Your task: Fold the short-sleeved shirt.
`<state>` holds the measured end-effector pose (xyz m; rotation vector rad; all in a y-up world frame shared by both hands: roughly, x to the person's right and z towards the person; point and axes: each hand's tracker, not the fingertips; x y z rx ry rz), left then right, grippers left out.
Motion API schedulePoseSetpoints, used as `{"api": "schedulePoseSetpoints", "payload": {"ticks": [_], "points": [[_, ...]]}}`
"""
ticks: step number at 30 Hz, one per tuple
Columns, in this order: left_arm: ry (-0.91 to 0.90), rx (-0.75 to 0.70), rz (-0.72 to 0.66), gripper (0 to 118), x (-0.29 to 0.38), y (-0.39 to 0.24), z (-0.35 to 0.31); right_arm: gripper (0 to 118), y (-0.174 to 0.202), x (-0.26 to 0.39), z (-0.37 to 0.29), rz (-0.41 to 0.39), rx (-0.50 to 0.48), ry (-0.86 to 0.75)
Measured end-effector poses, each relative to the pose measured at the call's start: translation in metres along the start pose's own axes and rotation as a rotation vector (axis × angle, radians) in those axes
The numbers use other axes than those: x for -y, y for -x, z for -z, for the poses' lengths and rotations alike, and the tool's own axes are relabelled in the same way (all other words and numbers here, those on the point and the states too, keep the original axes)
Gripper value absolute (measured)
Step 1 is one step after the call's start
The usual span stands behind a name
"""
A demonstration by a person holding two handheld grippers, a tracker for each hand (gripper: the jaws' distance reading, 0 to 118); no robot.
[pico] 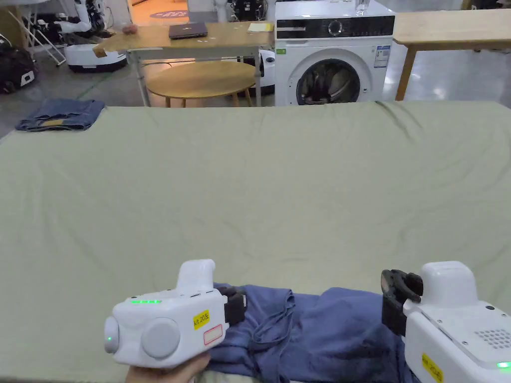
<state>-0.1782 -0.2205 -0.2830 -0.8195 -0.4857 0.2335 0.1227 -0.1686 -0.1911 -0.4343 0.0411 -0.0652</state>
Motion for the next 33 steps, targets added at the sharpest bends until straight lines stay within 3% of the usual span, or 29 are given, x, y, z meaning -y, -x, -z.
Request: {"api": "schedulePoseSetpoints", "payload": {"ticks": [1, 7, 12, 15, 16, 19, 26, 27, 28, 29, 30, 33], "points": [[0.033, 0.066, -0.032, 2, 0.008, -0.001, 0.008, 7, -0.001, 0.001, 0.001, 0.003, 0.0, 0.004], [0.158, 0.146, -0.07, 2, 0.04, -0.018, 0.058, 7, -0.007, 0.002, 0.003, 0.03, 0.014, 0.014], [0.135, 0.22, -0.082, 1, 0.045, -0.035, 0.063, 7, -0.005, 0.004, 0.005, 0.021, 0.016, 0.023], [-0.041, 0.06, 0.018, 0, 0.036, -0.044, 0.026, 7, -0.004, 0.005, 0.006, 0.01, 0.022, 0.029], [-0.077, 0.079, 0.043, 0, 0.029, -0.041, 0.009, 7, -0.003, 0.007, 0.007, 0.006, 0.027, 0.026], [-0.097, -0.009, 0.09, 0, 0.011, -0.024, -0.026, 7, -0.002, 0.009, 0.013, 0.009, 0.029, 0.033], [-0.143, -0.01, -0.005, 3, -0.004, 0.018, -0.058, 7, 0.008, 0.009, 0.024, 0.035, 0.017, 0.04], [-0.182, -0.006, -0.064, 21, -0.005, 0.032, -0.061, 7, 0.009, 0.01, 0.024, 0.035, 0.016, 0.04], [-0.184, 0.025, -0.139, 50, -0.007, 0.045, -0.061, 7, 0.01, 0.01, 0.024, 0.033, 0.016, 0.042], [-0.181, 0.038, -0.195, 93, -0.008, 0.056, -0.061, 7, 0.011, 0.011, 0.024, 0.031, 0.017, 0.044], [-0.188, 0.04, -0.25, 112, -0.007, 0.071, -0.06, 7, 0.011, 0.011, 0.025, 0.03, 0.017, 0.048], [-0.159, 0.1, -0.435, 116, -0.001, 0.121, -0.051, 7, 0.013, 0.014, 0.027, 0.025, 0.022, 0.061]]}}
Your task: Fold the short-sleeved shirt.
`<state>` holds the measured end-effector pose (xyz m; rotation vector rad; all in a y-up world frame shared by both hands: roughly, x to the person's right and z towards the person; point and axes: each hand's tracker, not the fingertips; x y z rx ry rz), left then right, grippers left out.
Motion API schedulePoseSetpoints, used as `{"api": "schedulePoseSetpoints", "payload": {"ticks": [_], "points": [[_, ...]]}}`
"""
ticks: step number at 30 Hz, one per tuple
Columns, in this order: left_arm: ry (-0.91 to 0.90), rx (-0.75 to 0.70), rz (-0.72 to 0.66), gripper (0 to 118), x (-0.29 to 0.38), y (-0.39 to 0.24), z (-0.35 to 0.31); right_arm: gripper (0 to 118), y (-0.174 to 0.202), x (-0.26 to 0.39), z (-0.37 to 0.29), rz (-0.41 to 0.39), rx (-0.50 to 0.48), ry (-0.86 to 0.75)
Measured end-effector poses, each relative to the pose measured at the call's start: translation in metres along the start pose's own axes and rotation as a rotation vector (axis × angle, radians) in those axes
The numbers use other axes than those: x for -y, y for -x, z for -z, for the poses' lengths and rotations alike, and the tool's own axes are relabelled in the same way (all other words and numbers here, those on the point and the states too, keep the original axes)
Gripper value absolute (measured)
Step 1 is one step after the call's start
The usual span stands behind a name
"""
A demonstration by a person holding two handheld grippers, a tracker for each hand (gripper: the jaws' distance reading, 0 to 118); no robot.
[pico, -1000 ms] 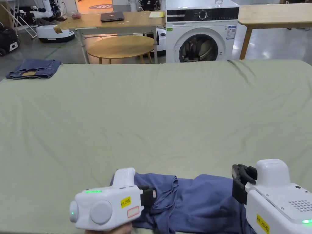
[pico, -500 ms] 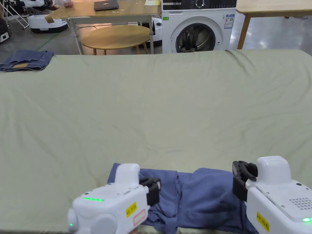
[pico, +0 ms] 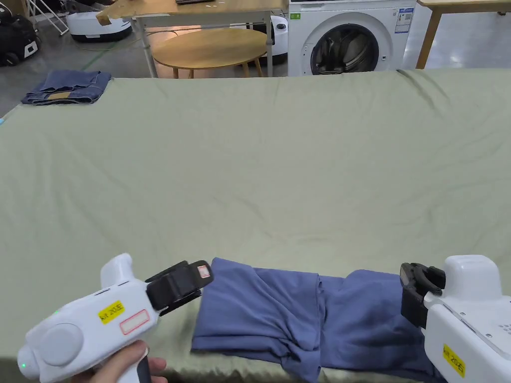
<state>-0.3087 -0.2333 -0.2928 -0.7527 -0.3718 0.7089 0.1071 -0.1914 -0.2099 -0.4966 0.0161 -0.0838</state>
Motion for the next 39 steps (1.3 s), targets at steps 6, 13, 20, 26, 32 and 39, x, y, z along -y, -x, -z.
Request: {"api": "schedulePoseSetpoints", "payload": {"ticks": [6, 13, 20, 26, 32, 39], "points": [[0.264, 0.29, -0.386, 116, 0.021, 0.052, 0.043, 7, 0.006, -0.005, 0.002, -0.012, 0.006, 0.006], [0.133, 0.314, -0.504, 10, 0.045, 0.034, 0.072, 7, 0.004, -0.013, -0.006, -0.04, 0.034, -0.001], [0.01, 0.199, -0.411, 10, 0.021, 0.032, 0.039, 7, -0.001, -0.012, -0.009, -0.041, 0.056, 0.0], [-0.181, -0.066, 0.084, 10, -0.024, 0.001, -0.015, 7, 0.0, -0.01, -0.01, -0.039, 0.043, -0.004], [-0.139, -0.115, 0.645, 10, 0.045, -0.109, 0.008, 7, -0.004, -0.009, -0.014, -0.025, 0.035, -0.013], [0.064, -0.339, 1.275, 10, 0.174, -0.175, 0.103, 7, -0.02, 0.001, -0.028, -0.007, 0.054, -0.021]]}}
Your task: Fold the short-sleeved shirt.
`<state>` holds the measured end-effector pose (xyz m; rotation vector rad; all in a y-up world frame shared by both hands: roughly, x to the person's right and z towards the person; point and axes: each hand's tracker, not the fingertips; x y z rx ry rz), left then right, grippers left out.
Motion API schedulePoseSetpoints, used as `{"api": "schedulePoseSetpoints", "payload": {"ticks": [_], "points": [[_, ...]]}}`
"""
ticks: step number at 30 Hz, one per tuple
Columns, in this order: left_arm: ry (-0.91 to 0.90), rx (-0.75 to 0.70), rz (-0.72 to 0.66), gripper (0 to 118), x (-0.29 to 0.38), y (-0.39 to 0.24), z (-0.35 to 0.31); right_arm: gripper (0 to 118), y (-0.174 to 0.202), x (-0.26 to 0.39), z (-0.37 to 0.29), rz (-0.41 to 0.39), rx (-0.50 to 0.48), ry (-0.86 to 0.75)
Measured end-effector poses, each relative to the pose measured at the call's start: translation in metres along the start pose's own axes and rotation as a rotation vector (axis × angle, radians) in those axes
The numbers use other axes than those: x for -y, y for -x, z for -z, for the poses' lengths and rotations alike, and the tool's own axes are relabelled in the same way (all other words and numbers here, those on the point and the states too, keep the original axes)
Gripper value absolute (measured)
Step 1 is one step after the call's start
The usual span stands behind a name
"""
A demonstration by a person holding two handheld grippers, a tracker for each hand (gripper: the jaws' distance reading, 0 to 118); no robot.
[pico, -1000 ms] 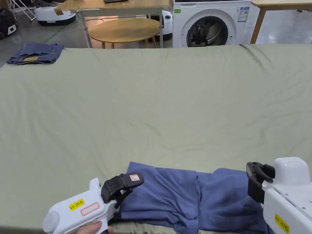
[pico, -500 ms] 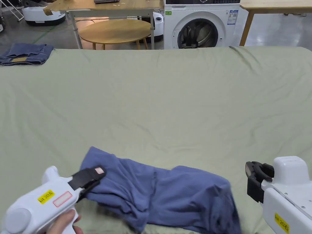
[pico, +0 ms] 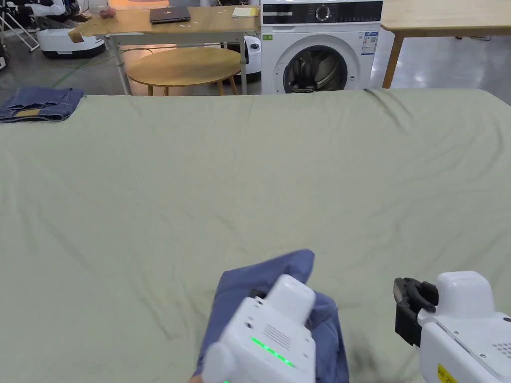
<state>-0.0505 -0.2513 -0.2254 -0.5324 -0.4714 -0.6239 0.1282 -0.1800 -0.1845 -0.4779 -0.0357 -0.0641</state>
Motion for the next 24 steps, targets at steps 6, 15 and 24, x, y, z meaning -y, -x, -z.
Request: {"api": "schedulePoseSetpoints", "payload": {"ticks": [6, 15, 24], "points": [[0.039, -0.053, 0.149, 72, 0.004, -0.03, 0.017, 7, -0.015, 0.007, -0.004, 0.022, 0.019, 0.012], [-0.204, 0.468, -0.692, 99, -0.015, 0.11, -0.058, 7, -0.014, 0.007, 0.0, 0.035, -0.012, 0.019], [0.059, 0.607, -0.901, 11, 0.036, 0.1, -0.007, 7, -0.007, 0.009, 0.006, 0.019, -0.034, 0.032]]}}
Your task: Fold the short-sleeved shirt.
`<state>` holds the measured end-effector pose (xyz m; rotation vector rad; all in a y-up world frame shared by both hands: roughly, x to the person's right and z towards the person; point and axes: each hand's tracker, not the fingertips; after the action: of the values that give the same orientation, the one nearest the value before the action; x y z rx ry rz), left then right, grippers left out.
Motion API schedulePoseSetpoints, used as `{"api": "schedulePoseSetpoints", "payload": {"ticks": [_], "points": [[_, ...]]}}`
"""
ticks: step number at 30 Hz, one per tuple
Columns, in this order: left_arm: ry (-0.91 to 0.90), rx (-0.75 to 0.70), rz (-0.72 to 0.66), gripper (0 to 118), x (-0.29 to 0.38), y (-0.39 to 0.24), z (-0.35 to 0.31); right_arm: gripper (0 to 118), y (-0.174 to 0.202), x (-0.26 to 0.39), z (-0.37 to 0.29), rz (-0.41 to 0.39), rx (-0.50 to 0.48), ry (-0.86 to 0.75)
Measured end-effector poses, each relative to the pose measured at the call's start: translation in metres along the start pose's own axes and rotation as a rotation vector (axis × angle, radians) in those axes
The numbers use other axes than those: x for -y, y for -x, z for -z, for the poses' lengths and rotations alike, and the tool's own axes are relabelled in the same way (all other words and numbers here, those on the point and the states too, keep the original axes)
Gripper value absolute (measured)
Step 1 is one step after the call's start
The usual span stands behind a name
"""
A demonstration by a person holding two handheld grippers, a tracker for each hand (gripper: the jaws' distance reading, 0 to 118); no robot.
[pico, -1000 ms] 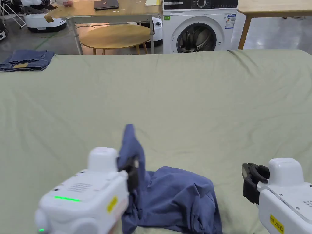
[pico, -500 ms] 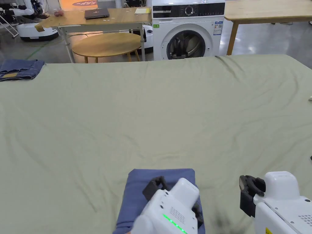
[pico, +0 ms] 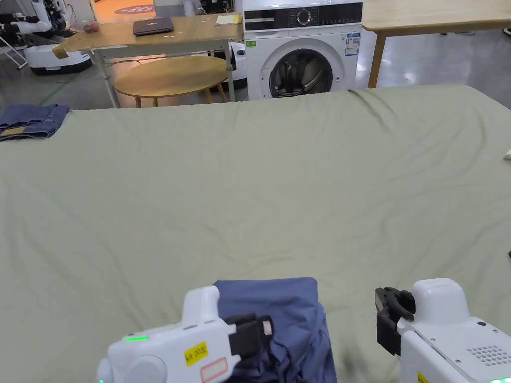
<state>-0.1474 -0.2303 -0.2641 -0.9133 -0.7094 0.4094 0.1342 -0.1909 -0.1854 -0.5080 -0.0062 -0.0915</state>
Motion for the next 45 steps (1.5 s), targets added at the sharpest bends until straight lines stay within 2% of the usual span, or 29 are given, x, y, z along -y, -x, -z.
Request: {"api": "schedulePoseSetpoints", "payload": {"ticks": [3, 6, 10, 12, 15, 17, 18, 19, 20, 21, 22, 25, 26, 29, 30, 33, 34, 35, 36, 37, 38, 39, 41, 45], "points": [[0.083, 0.071, 0.025, 11, 0.021, -0.011, 0.03, 7, 0.0, 0.0, 0.001, -0.009, 0.001, 0.007], [0.124, 0.057, 0.104, 11, 0.031, -0.029, 0.05, 7, -0.002, -0.001, 0.0, -0.014, 0.006, 0.011], [0.094, 0.076, -0.02, 11, 0.022, -0.017, 0.05, 7, -0.006, 0.0, 0.001, -0.009, 0.014, 0.027], [0.073, 0.058, 0.005, 11, 0.017, -0.017, 0.035, 7, -0.003, 0.0, 0.006, -0.004, -0.003, 0.051], [0.002, 0.038, 0.034, 11, 0.001, -0.008, 0.005, 7, 0.015, 0.002, 0.019, -0.008, -0.088, 0.09], [-0.082, 0.048, -0.017, 23, -0.008, 0.0, -0.023, 7, 0.03, 0.005, 0.033, 0.016, -0.168, 0.122], [-0.112, 0.051, -0.034, 23, -0.012, 0.007, -0.033, 7, 0.034, 0.007, 0.038, 0.031, -0.199, 0.137], [-0.135, 0.048, -0.051, 48, -0.016, 0.017, -0.042, 7, 0.038, 0.01, 0.045, 0.064, -0.245, 0.16], [-0.14, 0.033, -0.059, 88, -0.018, 0.027, -0.048, 7, 0.04, 0.015, 0.053, 0.085, -0.275, 0.182], [-0.157, 0.023, -0.071, 109, -0.018, 0.037, -0.054, 7, 0.041, 0.02, 0.06, 0.111, -0.314, 0.209], [-0.165, -0.008, -0.098, 117, -0.018, 0.05, -0.059, 7, 0.04, 0.025, 0.067, 0.124, -0.345, 0.24], [-0.107, 0.008, -0.244, 116, -0.014, 0.088, -0.06, 7, 0.039, 0.043, 0.081, 0.039, -0.223, 0.306], [-0.083, 0.046, -0.279, 116, -0.01, 0.097, -0.058, 7, 0.036, 0.048, 0.084, 0.036, -0.209, 0.318], [-0.002, 0.154, -0.358, 116, 0.002, 0.116, -0.033, 7, 0.025, 0.049, 0.084, 0.124, -0.246, 0.312], [0.016, 0.199, -0.382, 117, 0.006, 0.121, -0.022, 7, 0.023, 0.048, 0.084, 0.131, -0.251, 0.313], [-0.124, 0.394, -0.451, 118, 0.015, 0.121, -0.001, 7, 0.024, 0.046, 0.086, 0.097, -0.235, 0.302], [-0.1, 0.454, -0.509, 116, 0.011, 0.12, 0.007, 7, 0.025, 0.046, 0.086, 0.086, -0.235, 0.296], [-0.074, 0.492, -0.55, 105, 0.009, 0.118, 0.014, 7, 0.025, 0.045, 0.086, 0.077, -0.237, 0.289], [-0.065, 0.473, -0.554, 79, 0.008, 0.113, 0.022, 7, 0.028, 0.046, 0.086, 0.065, -0.234, 0.281], [-0.055, 0.4, -0.52, 40, 0.006, 0.116, 0.03, 7, 0.03, 0.045, 0.086, 0.055, -0.226, 0.276], [-0.023, 0.296, -0.492, 29, 0.004, 0.112, 0.038, 7, 0.031, 0.043, 0.086, 0.049, -0.222, 0.275], [-0.018, 0.231, -0.476, 29, 0.005, 0.113, 0.041, 7, 0.031, 0.042, 0.086, 0.044, -0.215, 0.272], [-0.049, 0.335, -0.542, 29, 0.0, 0.115, 0.031, 7, 0.037, 0.036, 0.08, 0.043, -0.222, 0.264], [-0.075, 0.218, -0.409, 29, -0.018, 0.133, -0.014, 7, 0.051, 0.024, 0.074, 0.01, -0.222, 0.244]]}}
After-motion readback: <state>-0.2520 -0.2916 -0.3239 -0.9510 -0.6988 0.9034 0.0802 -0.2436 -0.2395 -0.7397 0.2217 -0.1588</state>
